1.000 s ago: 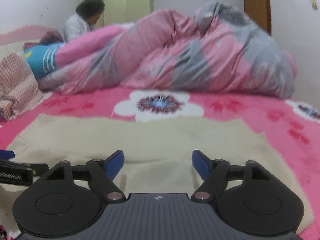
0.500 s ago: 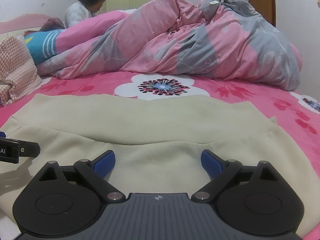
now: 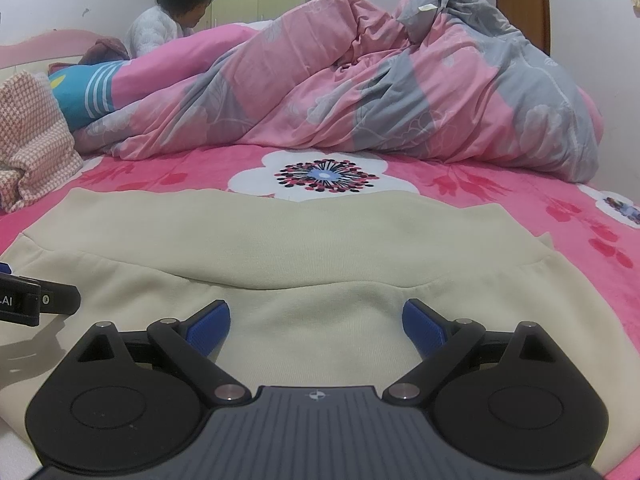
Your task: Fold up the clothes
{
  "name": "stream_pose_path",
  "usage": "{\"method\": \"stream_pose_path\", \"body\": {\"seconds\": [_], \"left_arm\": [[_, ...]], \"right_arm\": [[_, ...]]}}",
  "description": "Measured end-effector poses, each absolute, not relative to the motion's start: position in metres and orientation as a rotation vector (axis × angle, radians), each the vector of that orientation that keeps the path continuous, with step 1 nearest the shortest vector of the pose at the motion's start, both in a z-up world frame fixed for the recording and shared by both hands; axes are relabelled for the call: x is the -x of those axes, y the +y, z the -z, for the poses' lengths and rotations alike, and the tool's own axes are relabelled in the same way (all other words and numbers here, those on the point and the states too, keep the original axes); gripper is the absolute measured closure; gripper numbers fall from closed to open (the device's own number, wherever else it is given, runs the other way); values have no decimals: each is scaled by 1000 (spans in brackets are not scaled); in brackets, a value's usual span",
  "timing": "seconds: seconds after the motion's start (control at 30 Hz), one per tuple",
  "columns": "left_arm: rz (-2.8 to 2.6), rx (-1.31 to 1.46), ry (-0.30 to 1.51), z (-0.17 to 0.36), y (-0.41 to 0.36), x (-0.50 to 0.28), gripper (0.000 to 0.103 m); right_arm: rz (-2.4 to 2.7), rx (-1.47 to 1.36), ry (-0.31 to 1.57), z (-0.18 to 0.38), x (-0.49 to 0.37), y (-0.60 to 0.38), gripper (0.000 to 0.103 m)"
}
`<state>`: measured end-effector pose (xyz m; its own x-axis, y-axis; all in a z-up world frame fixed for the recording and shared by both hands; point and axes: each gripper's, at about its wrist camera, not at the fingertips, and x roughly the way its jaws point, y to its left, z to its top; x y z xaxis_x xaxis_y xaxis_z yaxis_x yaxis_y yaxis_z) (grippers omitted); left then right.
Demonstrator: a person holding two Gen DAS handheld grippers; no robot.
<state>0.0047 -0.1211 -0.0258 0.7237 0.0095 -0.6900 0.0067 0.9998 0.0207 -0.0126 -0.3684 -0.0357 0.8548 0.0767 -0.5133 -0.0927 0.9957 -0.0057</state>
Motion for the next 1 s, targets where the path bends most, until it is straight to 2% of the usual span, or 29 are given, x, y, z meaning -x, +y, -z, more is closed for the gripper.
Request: {"method": "stream_pose_path", "body": {"seconds": [1.0], "left_arm": [[-6,-23,769,26,-122,-6,0]], "right_arm": [[-86,35,542,35,13,-367,7]]}}
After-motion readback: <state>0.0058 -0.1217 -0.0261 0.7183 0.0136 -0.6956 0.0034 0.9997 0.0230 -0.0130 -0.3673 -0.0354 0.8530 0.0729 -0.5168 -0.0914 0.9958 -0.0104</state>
